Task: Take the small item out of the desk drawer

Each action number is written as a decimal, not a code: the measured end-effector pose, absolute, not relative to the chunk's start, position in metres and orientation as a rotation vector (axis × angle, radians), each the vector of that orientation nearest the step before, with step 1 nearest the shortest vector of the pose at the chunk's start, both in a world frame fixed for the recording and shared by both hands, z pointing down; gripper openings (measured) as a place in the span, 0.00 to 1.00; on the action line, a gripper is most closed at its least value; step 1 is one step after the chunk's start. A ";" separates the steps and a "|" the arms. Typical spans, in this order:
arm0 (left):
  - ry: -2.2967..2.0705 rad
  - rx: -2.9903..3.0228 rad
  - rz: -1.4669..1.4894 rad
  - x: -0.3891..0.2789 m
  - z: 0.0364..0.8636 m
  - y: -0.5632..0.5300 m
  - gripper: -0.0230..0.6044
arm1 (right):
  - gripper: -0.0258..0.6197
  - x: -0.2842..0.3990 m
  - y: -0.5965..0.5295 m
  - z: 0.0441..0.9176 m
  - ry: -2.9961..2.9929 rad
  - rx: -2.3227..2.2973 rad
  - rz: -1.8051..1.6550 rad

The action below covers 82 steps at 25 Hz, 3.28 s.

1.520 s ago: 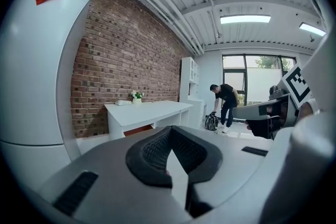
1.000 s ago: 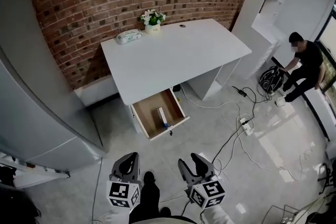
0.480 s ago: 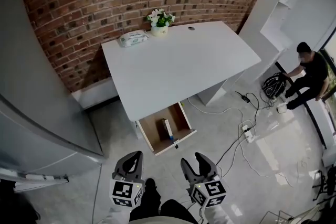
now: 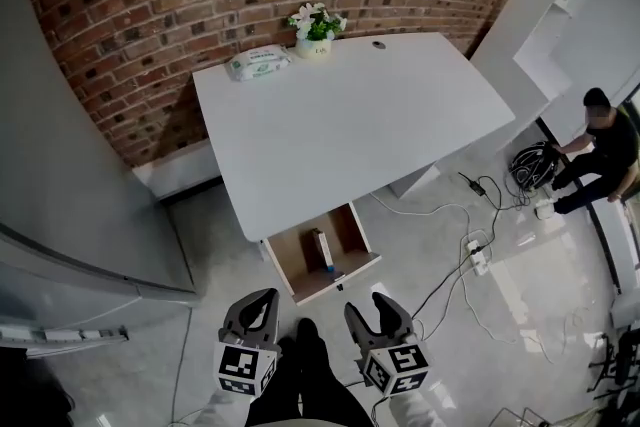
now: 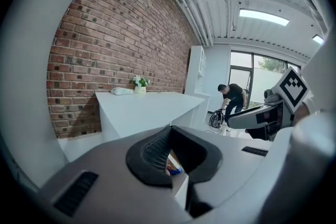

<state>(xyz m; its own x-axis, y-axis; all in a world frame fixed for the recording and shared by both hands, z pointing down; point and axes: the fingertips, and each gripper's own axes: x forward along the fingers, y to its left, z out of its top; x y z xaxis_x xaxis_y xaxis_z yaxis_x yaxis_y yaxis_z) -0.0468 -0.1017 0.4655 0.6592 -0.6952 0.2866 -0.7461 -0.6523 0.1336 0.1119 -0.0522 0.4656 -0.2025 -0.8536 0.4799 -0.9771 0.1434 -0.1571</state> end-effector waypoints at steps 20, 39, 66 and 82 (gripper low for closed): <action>-1.243 2.477 0.414 -0.023 0.543 -0.157 0.06 | 0.44 0.122 -0.178 0.621 -2.023 1.457 0.767; -1.261 2.437 0.451 -0.024 0.576 -0.174 0.06 | 0.42 0.121 -0.225 0.737 -1.795 1.275 0.858; -1.295 2.274 0.521 -0.035 0.627 -0.188 0.06 | 0.34 0.129 -0.243 0.813 -1.672 1.144 0.850; -1.306 2.282 0.521 -0.042 0.625 -0.187 0.06 | 0.19 0.127 -0.248 0.792 -1.693 1.196 0.806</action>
<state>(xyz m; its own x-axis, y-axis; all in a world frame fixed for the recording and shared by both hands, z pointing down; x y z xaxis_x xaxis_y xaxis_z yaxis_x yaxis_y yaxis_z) -0.0415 -0.1875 0.6253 0.4782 -0.6998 0.5307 -0.8729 -0.4453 0.1994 0.1274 -0.2481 0.7924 -0.1425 -0.3702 0.9180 -0.9461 0.3236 -0.0164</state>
